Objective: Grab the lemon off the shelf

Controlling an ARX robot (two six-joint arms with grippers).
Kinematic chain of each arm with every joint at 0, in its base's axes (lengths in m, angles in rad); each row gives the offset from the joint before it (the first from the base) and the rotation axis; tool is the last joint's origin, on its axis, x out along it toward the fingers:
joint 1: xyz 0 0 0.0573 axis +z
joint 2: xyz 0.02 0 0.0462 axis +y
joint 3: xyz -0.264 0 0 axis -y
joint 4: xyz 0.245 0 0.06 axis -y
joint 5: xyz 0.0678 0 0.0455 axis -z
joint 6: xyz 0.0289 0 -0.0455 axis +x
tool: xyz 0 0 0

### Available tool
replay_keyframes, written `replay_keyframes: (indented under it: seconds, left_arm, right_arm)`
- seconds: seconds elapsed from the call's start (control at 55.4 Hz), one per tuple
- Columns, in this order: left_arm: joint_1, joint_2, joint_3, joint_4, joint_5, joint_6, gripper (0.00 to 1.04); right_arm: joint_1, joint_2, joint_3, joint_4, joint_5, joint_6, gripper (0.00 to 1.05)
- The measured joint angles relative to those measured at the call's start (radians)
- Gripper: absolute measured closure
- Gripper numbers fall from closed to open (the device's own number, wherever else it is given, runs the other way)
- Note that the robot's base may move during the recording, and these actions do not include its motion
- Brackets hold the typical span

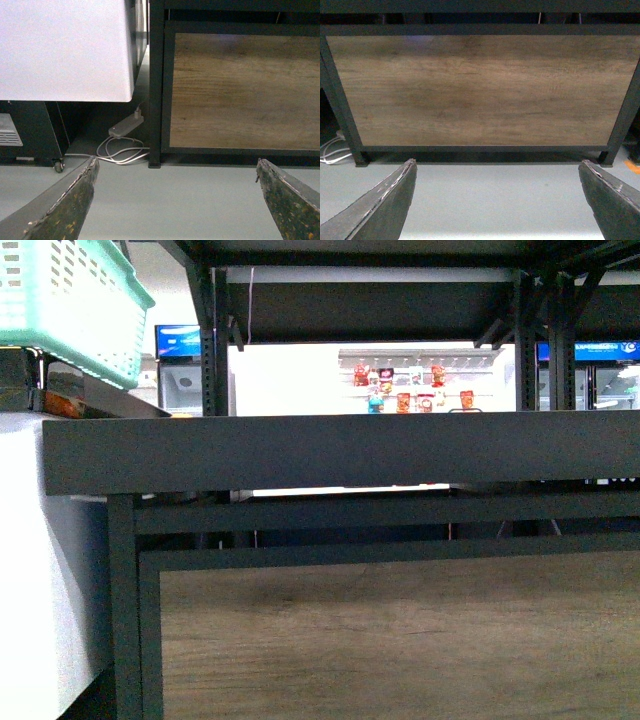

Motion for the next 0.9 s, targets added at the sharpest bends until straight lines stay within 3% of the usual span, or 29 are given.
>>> replay_keyframes:
  seconds: [0.903]
  left_arm:
    - [0.0,0.0,0.0,0.0,0.0,0.0,0.08]
  right_arm:
    - [0.0,0.0,0.0,0.0,0.0,0.0,0.07]
